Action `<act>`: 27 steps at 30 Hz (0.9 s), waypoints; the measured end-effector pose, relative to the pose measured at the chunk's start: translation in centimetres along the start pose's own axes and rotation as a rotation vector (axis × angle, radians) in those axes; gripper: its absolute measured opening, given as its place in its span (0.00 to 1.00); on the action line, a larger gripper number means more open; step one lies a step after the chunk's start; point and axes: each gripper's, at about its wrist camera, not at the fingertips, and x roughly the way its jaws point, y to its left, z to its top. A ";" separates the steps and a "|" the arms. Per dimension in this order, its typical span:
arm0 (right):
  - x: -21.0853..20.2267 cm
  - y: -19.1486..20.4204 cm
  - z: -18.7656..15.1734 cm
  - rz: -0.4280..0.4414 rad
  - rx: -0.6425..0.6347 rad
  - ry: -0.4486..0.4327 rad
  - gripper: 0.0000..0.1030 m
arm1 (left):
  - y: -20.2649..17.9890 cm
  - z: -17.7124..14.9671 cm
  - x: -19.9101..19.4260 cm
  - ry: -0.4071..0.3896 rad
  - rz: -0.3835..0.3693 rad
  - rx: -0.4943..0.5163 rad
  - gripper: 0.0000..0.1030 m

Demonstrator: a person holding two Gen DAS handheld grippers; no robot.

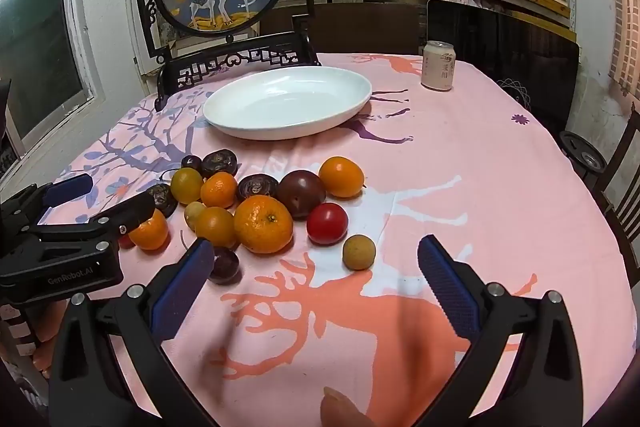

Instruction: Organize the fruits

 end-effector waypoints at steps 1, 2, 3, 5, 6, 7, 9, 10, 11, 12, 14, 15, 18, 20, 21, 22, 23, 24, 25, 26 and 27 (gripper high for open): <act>0.0 0.0 0.0 -0.001 -0.001 0.000 0.99 | 0.0 0.0 0.0 0.001 -0.001 -0.002 0.98; -0.1 0.0 0.0 -0.001 -0.001 0.000 0.99 | 0.0 0.0 0.0 0.003 -0.001 -0.002 0.98; -0.1 0.0 0.0 -0.001 -0.001 -0.001 0.99 | 0.0 0.0 0.0 0.005 0.000 -0.002 0.98; -0.2 0.0 0.0 0.001 -0.001 -0.001 0.99 | 0.0 0.0 0.0 0.006 -0.001 -0.003 0.98; -0.2 0.0 0.0 0.003 0.000 -0.001 0.99 | 0.0 0.0 0.0 0.005 -0.001 -0.001 0.98; -0.2 0.0 0.0 0.003 0.000 -0.002 0.99 | 0.0 0.0 0.0 0.006 0.001 -0.001 0.98; -0.2 0.0 0.0 0.002 0.001 0.000 0.99 | 0.0 0.0 0.0 0.007 0.002 -0.003 0.98; -0.3 0.0 -0.1 0.005 0.000 -0.004 0.99 | 0.0 0.0 0.0 0.007 0.000 -0.001 0.98; -0.2 -0.1 -0.1 0.005 0.001 -0.004 0.99 | 0.0 0.0 0.0 0.007 0.001 -0.002 0.98; -0.1 -0.2 -0.2 0.003 0.000 -0.006 0.99 | 0.0 0.0 0.0 0.006 0.001 -0.003 0.98; 0.0 -0.3 -0.3 0.005 0.002 -0.007 0.99 | 0.0 -0.1 -0.1 0.006 0.001 -0.006 0.98; 0.1 -0.3 -0.3 0.006 0.003 -0.006 0.99 | 0.0 -0.1 -0.1 0.006 0.001 -0.007 0.98; -0.2 -0.1 0.0 0.008 0.002 -0.006 0.99 | 0.0 0.0 0.0 0.009 -0.001 -0.003 0.98; -0.5 0.2 0.1 0.010 0.006 -0.004 0.99 | 0.0 0.0 0.0 0.010 -0.001 -0.004 0.98; -0.6 0.1 0.3 0.013 0.010 -0.003 0.99 | 0.0 0.0 0.0 0.011 -0.002 -0.004 0.98; -0.7 0.1 0.3 0.014 0.011 -0.003 0.99 | 0.0 0.0 0.0 0.011 -0.002 -0.004 0.98; -0.7 0.2 0.3 0.014 0.013 -0.003 0.99 | 0.0 0.0 0.0 0.011 -0.004 -0.004 0.98; -0.6 0.1 0.2 0.015 0.015 -0.002 0.99 | 0.4 -0.4 0.2 0.011 -0.005 -0.005 0.98; -0.7 0.2 0.3 0.016 0.016 -0.002 0.99 | 0.4 -0.4 0.2 0.011 -0.007 -0.006 0.98; -0.3 -0.3 0.1 0.023 0.022 -0.001 0.99 | 0.4 -0.5 0.2 0.011 -0.008 -0.006 0.98; -0.2 -0.3 0.0 0.024 0.023 -0.001 0.99 | 0.3 -0.7 0.2 0.010 -0.010 -0.008 0.98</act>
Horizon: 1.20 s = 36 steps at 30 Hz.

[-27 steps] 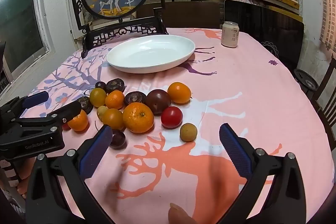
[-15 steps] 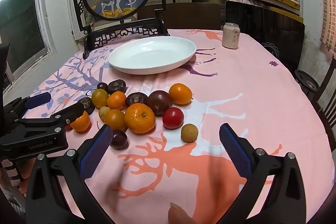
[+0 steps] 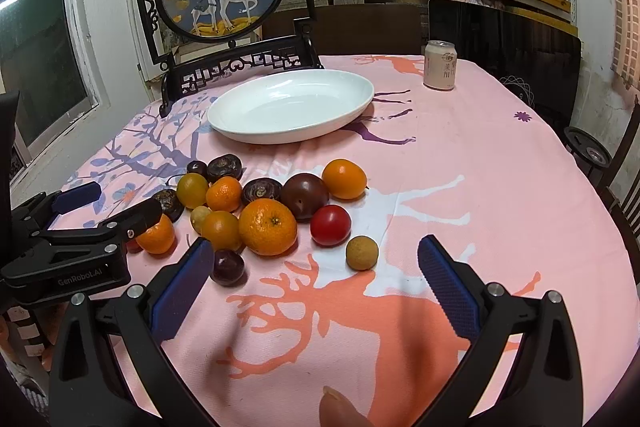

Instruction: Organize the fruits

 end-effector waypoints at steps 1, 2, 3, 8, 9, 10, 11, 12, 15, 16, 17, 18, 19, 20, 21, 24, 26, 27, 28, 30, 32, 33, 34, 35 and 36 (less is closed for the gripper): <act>0.0 0.0 0.0 0.001 0.000 0.000 0.99 | 0.0 -0.1 0.0 -0.001 -0.001 -0.001 0.98; 0.0 0.0 0.0 0.001 0.000 0.000 0.99 | -0.2 0.3 -0.1 -0.001 0.000 -0.001 0.98; 0.0 0.0 0.0 0.001 0.000 -0.001 0.99 | -0.2 0.3 -0.1 -0.004 0.001 -0.001 0.98; 0.0 0.0 0.0 0.002 0.001 -0.002 0.99 | -0.1 0.6 -0.1 -0.009 -0.010 -0.007 0.98; 0.0 0.0 0.0 0.002 0.001 -0.003 0.99 | -0.2 0.6 -0.1 -0.008 -0.010 -0.007 0.98; 0.0 0.0 0.0 0.002 0.001 -0.003 0.99 | -0.1 0.6 -0.1 -0.008 -0.014 -0.007 0.98; 0.0 0.1 0.0 0.002 0.001 -0.003 0.99 | -0.2 0.6 -0.1 -0.008 -0.017 -0.005 0.98; 0.0 0.1 0.0 0.002 0.002 -0.003 0.99 | -0.3 0.6 -0.1 -0.007 -0.020 -0.003 0.98; 0.0 0.1 0.0 0.002 0.002 -0.003 0.99 | -0.4 0.6 -0.2 -0.006 -0.025 0.002 0.98; 0.0 0.1 0.0 0.002 0.003 -0.003 0.99 | -0.4 0.6 -0.1 -0.005 -0.026 0.003 0.98; 0.0 0.1 0.0 0.003 0.002 -0.004 0.99 | -0.4 0.6 -0.1 -0.003 -0.025 0.004 0.98; 0.0 0.1 0.0 0.002 0.002 -0.004 0.99 | -0.4 0.6 -0.1 -0.002 -0.025 0.003 0.98; 0.0 0.0 0.0 0.002 0.002 -0.004 0.99 | -0.4 0.6 0.0 0.001 -0.026 0.002 0.98; 0.0 0.0 0.0 0.003 0.002 -0.004 0.99 | -0.4 0.6 0.0 0.005 -0.027 0.002 0.98; 0.0 0.0 0.0 0.003 0.002 -0.004 0.99 | -0.4 0.6 0.0 0.006 -0.028 0.002 0.98; 0.0 0.0 0.0 0.003 0.002 -0.005 0.99 | -0.5 0.6 0.0 0.007 -0.029 0.004 0.98; 0.0 0.1 0.0 0.003 0.002 -0.005 0.99 | -0.5 0.6 0.0 0.006 -0.028 0.004 0.98; 0.0 0.1 0.0 0.003 0.003 -0.005 0.99 | -0.5 0.6 0.0 0.006 -0.027 0.003 0.98; 0.0 0.1 0.0 0.003 0.003 -0.005 0.99 | -0.5 0.6 -0.1 0.007 -0.026 0.001 0.98; 0.0 0.0 0.0 0.003 0.002 -0.005 0.99 | -0.5 0.5 0.0 0.008 -0.026 0.001 0.98; 0.0 0.0 0.0 0.003 0.002 -0.005 0.99 | -0.5 0.5 0.0 0.007 -0.026 0.003 0.98; 0.0 0.0 0.0 0.003 0.002 -0.005 0.99 | -0.5 0.5 0.0 0.008 -0.025 0.003 0.98; 0.0 0.0 0.0 0.004 0.002 -0.005 0.99 | -0.5 0.5 0.0 0.008 -0.025 0.004 0.98; 0.0 0.0 0.0 0.003 0.002 -0.005 0.99 | -0.5 0.5 0.0 0.009 -0.025 0.003 0.98; 0.0 0.0 0.0 0.003 0.002 -0.005 0.99 | -0.5 0.5 0.0 0.008 -0.025 0.002 0.98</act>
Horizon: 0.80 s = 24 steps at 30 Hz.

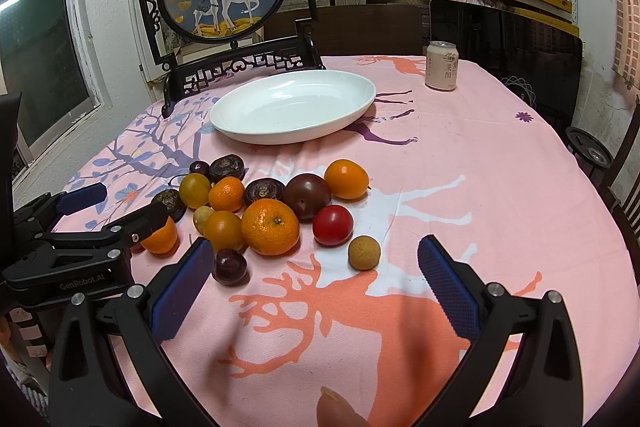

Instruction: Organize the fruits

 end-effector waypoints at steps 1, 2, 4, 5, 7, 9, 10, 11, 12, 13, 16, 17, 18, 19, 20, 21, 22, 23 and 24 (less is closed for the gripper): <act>0.0 0.0 0.0 0.001 0.000 0.000 0.99 | 0.0 0.0 0.0 0.000 0.000 0.000 0.98; 0.0 0.0 0.0 0.001 0.000 -0.001 0.99 | 0.0 0.0 0.0 0.000 0.000 0.000 0.98; 0.0 0.0 0.0 0.000 0.000 0.000 0.99 | 0.0 0.0 0.0 0.000 0.000 0.000 0.98; 0.0 0.0 0.0 0.000 0.000 0.000 0.99 | 0.0 0.0 0.0 0.000 0.000 0.001 0.98; 0.0 0.0 0.0 0.001 0.000 0.000 0.99 | 0.0 0.0 0.0 0.000 0.000 0.001 0.98; 0.0 0.0 0.0 0.001 0.000 -0.001 0.99 | 0.0 0.0 0.0 -0.001 0.000 0.000 0.98; 0.0 0.0 0.0 0.000 0.000 -0.001 0.99 | 0.0 0.0 0.0 -0.001 0.001 0.001 0.98; 0.0 0.0 0.0 0.001 0.001 0.000 0.99 | 0.0 0.0 0.0 0.000 0.000 0.000 0.98; 0.0 0.0 0.0 0.001 0.001 -0.001 0.99 | 0.1 0.0 0.0 0.002 0.000 0.000 0.98; 0.0 0.0 0.0 0.000 0.001 -0.001 0.99 | 0.1 0.0 0.0 0.002 0.000 0.000 0.98; 0.0 0.0 0.0 0.001 0.000 0.000 0.99 | 0.1 0.0 0.1 0.002 0.000 0.001 0.98; 0.0 0.0 0.0 0.001 -0.001 0.000 0.99 | 0.1 0.0 0.1 0.003 0.000 0.001 0.98; 0.0 0.1 0.0 0.001 -0.002 0.001 0.99 | 0.1 0.0 0.1 0.003 -0.001 0.000 0.98; 0.0 0.2 0.0 0.001 -0.004 0.002 0.99 | 0.1 0.0 0.1 0.004 -0.001 0.001 0.98; 0.1 0.2 -0.1 0.001 -0.005 0.003 0.99 | 0.2 -0.1 0.1 0.004 -0.001 0.001 0.98; 0.1 0.3 -0.1 0.000 -0.007 0.003 0.99 | 0.2 -0.1 0.1 0.005 0.000 0.001 0.98; 0.1 0.4 -0.1 0.000 -0.008 0.003 0.99 | 0.2 -0.1 0.2 0.005 -0.001 0.001 0.98; 0.1 0.5 -0.1 0.001 -0.008 0.003 0.99 | 0.2 -0.1 0.2 0.005 0.000 0.001 0.98; 0.1 0.4 -0.1 0.001 -0.007 0.003 0.99 | 0.3 -0.1 0.2 0.006 0.000 0.000 0.98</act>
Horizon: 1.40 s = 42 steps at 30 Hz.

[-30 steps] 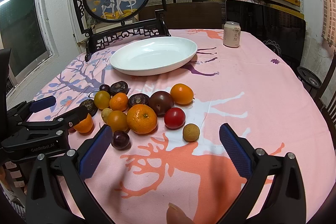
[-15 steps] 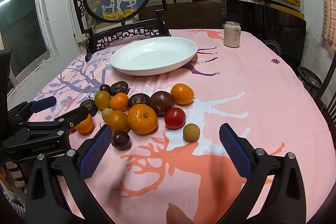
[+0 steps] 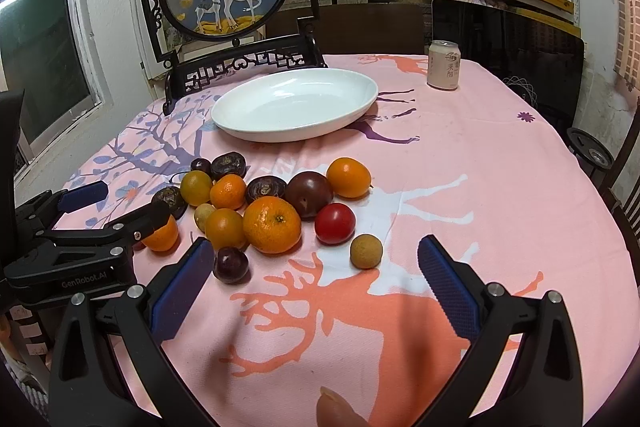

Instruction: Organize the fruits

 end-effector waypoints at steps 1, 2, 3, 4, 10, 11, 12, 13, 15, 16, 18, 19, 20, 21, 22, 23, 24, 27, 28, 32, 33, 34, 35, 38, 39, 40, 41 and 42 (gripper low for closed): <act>0.0 0.0 0.0 0.000 0.000 0.000 0.99 | 0.0 0.0 0.0 0.000 0.000 0.001 0.98; 0.0 0.0 0.0 -0.001 0.001 0.000 0.99 | 0.0 0.0 0.0 0.000 0.000 0.001 0.98; 0.0 0.0 0.0 0.000 0.000 0.001 0.99 | 0.0 0.0 0.0 0.000 0.000 0.002 0.98; 0.0 0.0 0.0 0.000 0.000 0.000 0.99 | 0.0 0.0 0.0 -0.001 0.000 0.001 0.98; 0.0 -0.1 0.0 0.000 0.000 0.001 0.99 | 0.0 0.0 0.0 0.001 0.000 0.002 0.98; 0.0 -0.1 0.0 0.000 0.000 0.001 0.99 | 0.0 -0.1 0.1 0.003 0.000 0.003 0.98; 0.1 0.0 0.0 -0.001 -0.002 0.005 0.99 | 0.0 -0.1 0.1 0.006 -0.001 0.005 0.98; 0.3 0.1 -0.1 -0.002 -0.005 0.016 0.99 | 0.0 -0.3 0.3 0.017 -0.006 0.008 0.98; 0.9 0.0 -0.2 0.001 -0.013 0.063 0.99 | 0.1 -0.6 1.0 0.078 -0.049 0.023 0.98; 1.2 -0.1 -0.4 0.002 -0.018 0.088 0.99 | 0.3 -0.9 1.3 0.112 -0.071 0.025 0.98; 1.9 -0.5 -0.9 0.008 -0.030 0.153 0.99 | 0.9 -1.6 1.8 0.169 -0.090 0.012 0.98; 2.3 -0.7 -1.3 0.007 -0.038 0.191 0.99 | 1.2 -1.9 2.1 0.190 -0.091 0.010 0.98; 2.7 -0.9 -1.6 0.005 -0.040 0.217 0.99 | 1.5 -2.2 2.4 0.217 -0.093 0.008 0.98; 2.9 -1.2 -1.8 0.002 -0.039 0.235 0.99 | 1.8 -2.5 2.8 0.241 -0.093 0.005 0.98; 3.4 -1.3 -2.1 -0.007 -0.041 0.266 0.99 | 2.0 -2.8 3.3 0.276 -0.095 0.000 0.98; 3.8 -1.3 -2.3 -0.012 -0.045 0.290 0.99 | 1.9 -2.9 3.6 0.288 -0.094 0.004 0.98; 4.2 -1.3 -2.4 -0.016 -0.048 0.311 0.99 | 1.6 -3.0 3.4 0.283 -0.082 0.022 0.98; 4.5 -0.7 -2.7 -0.051 -0.096 0.318 0.99 | 0.6 -3.4 3.3 0.275 -0.037 0.081 0.98; 4.5 -0.7 -2.8 -0.056 -0.102 0.317 0.99 | 0.5 -3.4 3.4 0.275 -0.034 0.082 0.98; 4.5 -1.0 -2.8 -0.049 -0.096 0.324 0.99 | 1.1 -3.2 3.5 0.285 -0.050 0.067 0.98; 4.5 -0.9 -2.8 -0.051 -0.099 0.326 0.99 | 1.2 -3.2 3.5 0.286 -0.050 0.067 0.98; 4.5 -0.9 -2.8 -0.050 -0.097 0.328 0.99 | 1.1 -3.2 3.5 0.286 -0.051 0.065 0.98; 4.5 -0.9 -2.7 -0.051 -0.097 0.328 0.99 | 1.1 -3.2 3.4 0.287 -0.052 0.072 0.98; 4.5 -0.9 -2.7 -0.051 -0.098 0.328 0.99 | 1.0 -3.1 3.3 0.285 -0.049 0.068 0.98; 4.5 -0.9 -2.8 -0.051 -0.097 0.328 0.99 | 1.0 -3.0 3.4 0.285 -0.044 0.057 0.98; 4.4 -0.9 -2.8 -0.054 -0.096 0.328 0.99 | 0.8 -2.8 3.5 0.286 -0.039 0.050 0.98; 4.4 -0.8 -2.7 -0.057 -0.095 0.327 0.99 | 0.6 -2.7 3.5 0.285 -0.047 0.053 0.98; 4.5 -0.8 -2.6 -0.054 -0.096 0.329 0.99 | 0.6 -2.5 3.4 0.279 -0.071 0.057 0.98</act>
